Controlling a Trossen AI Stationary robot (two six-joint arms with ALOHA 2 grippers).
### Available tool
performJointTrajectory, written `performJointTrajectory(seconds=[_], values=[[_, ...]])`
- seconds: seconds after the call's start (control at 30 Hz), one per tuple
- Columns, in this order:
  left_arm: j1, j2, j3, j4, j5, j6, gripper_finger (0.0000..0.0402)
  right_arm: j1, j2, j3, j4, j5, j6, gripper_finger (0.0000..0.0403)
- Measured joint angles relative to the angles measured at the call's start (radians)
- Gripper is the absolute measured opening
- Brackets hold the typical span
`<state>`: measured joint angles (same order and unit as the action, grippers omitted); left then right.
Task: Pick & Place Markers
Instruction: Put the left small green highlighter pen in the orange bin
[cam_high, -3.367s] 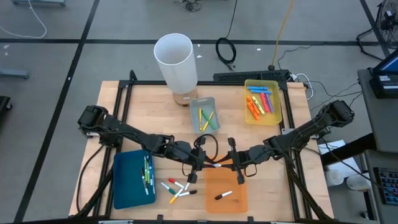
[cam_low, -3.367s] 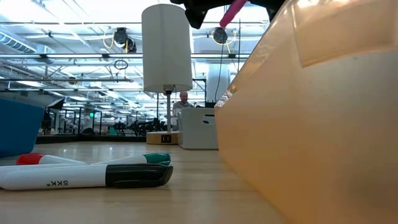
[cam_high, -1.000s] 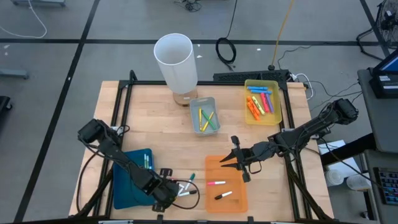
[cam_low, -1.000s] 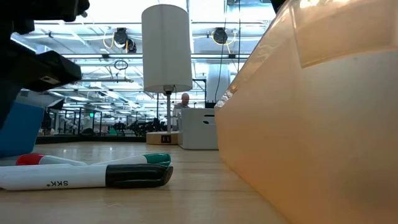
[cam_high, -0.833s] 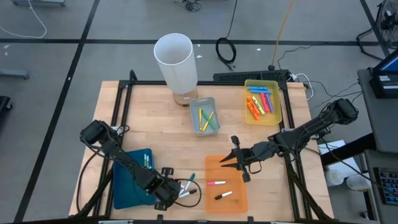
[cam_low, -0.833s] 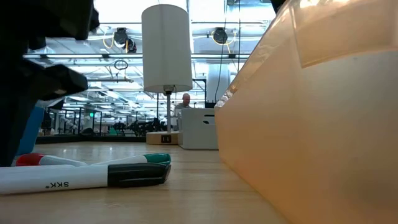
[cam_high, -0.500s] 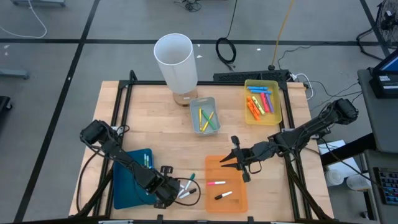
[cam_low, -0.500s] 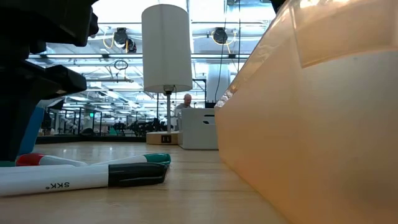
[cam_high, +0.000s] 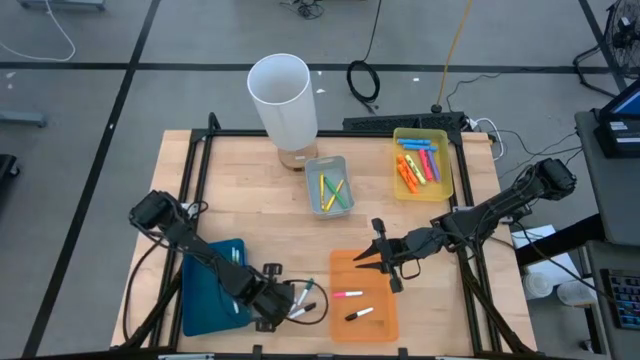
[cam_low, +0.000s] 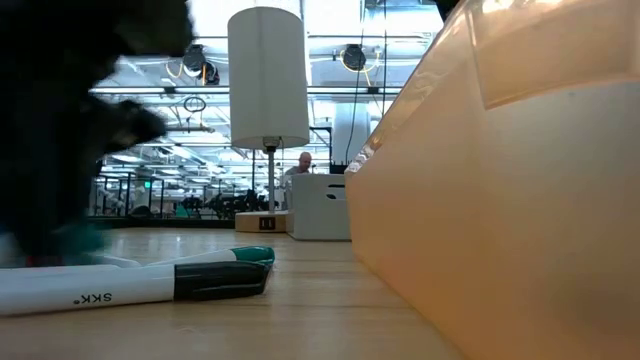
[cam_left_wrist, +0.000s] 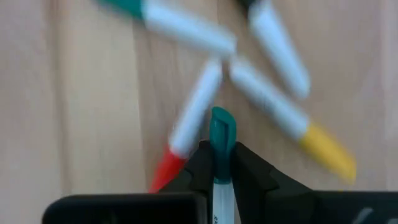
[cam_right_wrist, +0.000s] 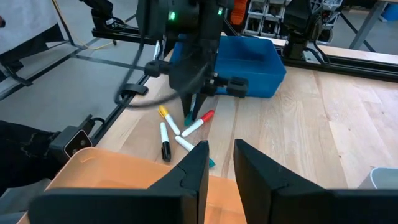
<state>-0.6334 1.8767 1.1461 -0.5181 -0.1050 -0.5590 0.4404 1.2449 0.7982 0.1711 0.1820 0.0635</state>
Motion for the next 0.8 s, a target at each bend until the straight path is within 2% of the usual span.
performJointTrajectory(seconds=[0.1, 0.2, 0.3, 0.4, 0.47, 0.53, 0.6, 0.8], values=[[0.012, -0.032, 0.014, 0.053, -0.058, 0.052, 0.0035, -0.002, 0.000, 0.000, -0.008, 0.022, -0.005, 0.0064], [0.016, -0.089, 0.025, 0.091, -0.117, 0.140, 0.0035, -0.002, 0.000, 0.000, -0.043, 0.110, 0.004, 0.0064], [0.019, -0.161, 0.026, 0.155, -0.224, 0.260, 0.0035, -0.003, 0.000, -0.005, -0.052, 0.161, 0.021, 0.0064], [0.032, -0.225, 0.027, 0.278, -0.358, 0.442, 0.0035, -0.003, 0.000, -0.051, 0.066, 0.161, 0.014, 0.0064], [0.050, -0.258, 0.014, 0.365, -0.386, 0.573, 0.0035, -0.006, 0.004, -0.103, 0.200, 0.160, -0.019, 0.0064], [0.081, -0.279, 0.001, 0.466, -0.377, 0.692, 0.0035, -0.018, 0.014, -0.148, 0.328, 0.160, -0.047, 0.0068], [0.127, -0.308, -0.029, 0.533, -0.319, 0.773, 0.0035, -0.026, 0.014, -0.176, 0.386, 0.161, -0.073, 0.0078], [0.322, -0.323, -0.149, 0.928, 0.006, 0.839, 0.0035, -0.049, 0.022, -0.179, 0.427, 0.155, -0.057, 0.0148]])
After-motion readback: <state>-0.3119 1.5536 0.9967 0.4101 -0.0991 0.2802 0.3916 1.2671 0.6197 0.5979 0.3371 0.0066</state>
